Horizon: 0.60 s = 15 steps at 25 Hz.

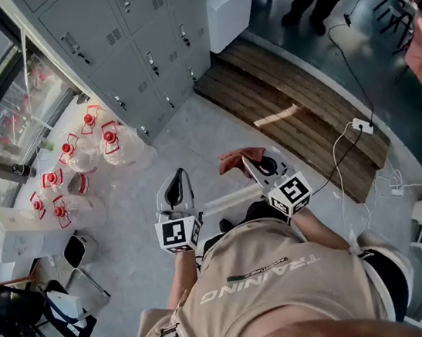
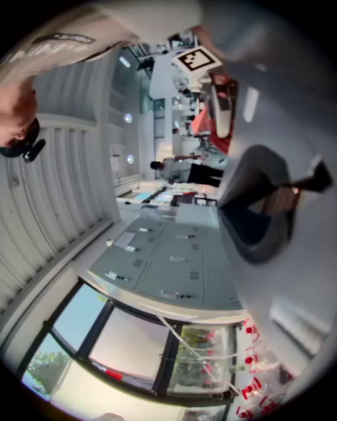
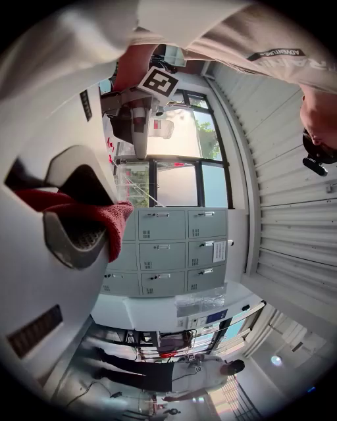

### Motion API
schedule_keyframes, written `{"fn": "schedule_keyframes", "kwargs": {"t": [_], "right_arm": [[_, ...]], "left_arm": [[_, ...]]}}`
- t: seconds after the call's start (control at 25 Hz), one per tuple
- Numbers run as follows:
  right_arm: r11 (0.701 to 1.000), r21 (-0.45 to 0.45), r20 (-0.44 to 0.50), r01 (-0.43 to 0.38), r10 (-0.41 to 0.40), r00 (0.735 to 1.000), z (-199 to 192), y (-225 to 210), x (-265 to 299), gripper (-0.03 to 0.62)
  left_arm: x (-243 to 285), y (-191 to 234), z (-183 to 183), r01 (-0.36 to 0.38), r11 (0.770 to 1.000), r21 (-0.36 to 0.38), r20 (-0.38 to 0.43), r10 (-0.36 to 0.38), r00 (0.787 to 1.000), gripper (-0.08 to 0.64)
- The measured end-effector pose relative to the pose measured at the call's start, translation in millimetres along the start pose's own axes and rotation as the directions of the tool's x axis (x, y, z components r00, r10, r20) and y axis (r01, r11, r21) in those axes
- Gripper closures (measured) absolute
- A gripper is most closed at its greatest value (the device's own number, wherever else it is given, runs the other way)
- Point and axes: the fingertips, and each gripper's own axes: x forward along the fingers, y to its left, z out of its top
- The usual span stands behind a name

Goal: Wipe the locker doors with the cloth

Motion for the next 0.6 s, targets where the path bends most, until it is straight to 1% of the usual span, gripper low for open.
{"fn": "schedule_keyframes", "kwargs": {"t": [0.2,0.28,0.4,0.6], "right_arm": [[0.999,-0.039,0.004,0.010,-0.009,1.000,9,-11,10,0.565],[0.999,-0.036,-0.002,0.017,-0.017,1.000,8,-15,7,0.565],[0.999,-0.027,-0.019,0.029,-0.030,0.999,-1,-22,2,0.565],[0.999,-0.011,-0.035,0.033,-0.034,0.999,-13,-44,7,0.565]], "left_arm": [[16,-2,-8,0.015,0.999,-0.044,0.013,-0.015,1.000,0.555],[21,-9,-11,0.037,0.998,-0.051,0.003,-0.036,0.999,0.555],[32,-16,-12,0.064,0.997,-0.040,-0.001,-0.064,0.998,0.555],[67,-9,-21,0.055,0.997,-0.054,-0.036,-0.057,0.998,0.555]]}}
